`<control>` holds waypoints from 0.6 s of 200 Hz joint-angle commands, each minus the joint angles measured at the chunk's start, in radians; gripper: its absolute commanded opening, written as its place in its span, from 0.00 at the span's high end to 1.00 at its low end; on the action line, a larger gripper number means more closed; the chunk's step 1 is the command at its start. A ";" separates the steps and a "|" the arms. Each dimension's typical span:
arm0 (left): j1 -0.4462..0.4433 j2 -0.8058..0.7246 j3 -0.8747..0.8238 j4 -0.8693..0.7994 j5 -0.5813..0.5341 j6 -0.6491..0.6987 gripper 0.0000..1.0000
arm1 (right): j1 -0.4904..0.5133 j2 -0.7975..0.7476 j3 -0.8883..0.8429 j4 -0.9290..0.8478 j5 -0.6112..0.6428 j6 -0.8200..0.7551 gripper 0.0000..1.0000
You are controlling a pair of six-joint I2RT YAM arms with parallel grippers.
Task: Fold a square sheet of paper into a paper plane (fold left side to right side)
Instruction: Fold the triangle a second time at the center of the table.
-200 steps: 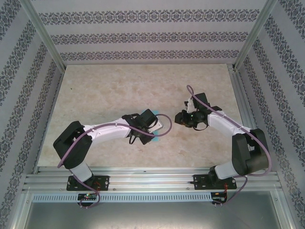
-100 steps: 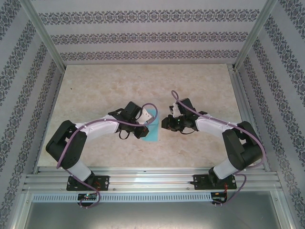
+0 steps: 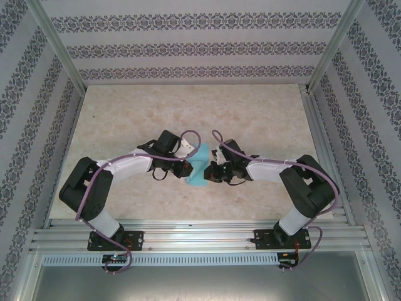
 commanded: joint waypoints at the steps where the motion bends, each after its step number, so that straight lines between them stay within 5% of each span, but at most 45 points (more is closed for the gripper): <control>1: 0.020 0.008 -0.009 -0.020 -0.003 -0.023 0.96 | 0.019 0.027 -0.003 0.040 0.033 0.034 0.97; 120: 0.080 0.048 0.007 -0.075 0.046 -0.070 0.96 | 0.058 0.101 0.049 -0.102 0.116 -0.007 0.98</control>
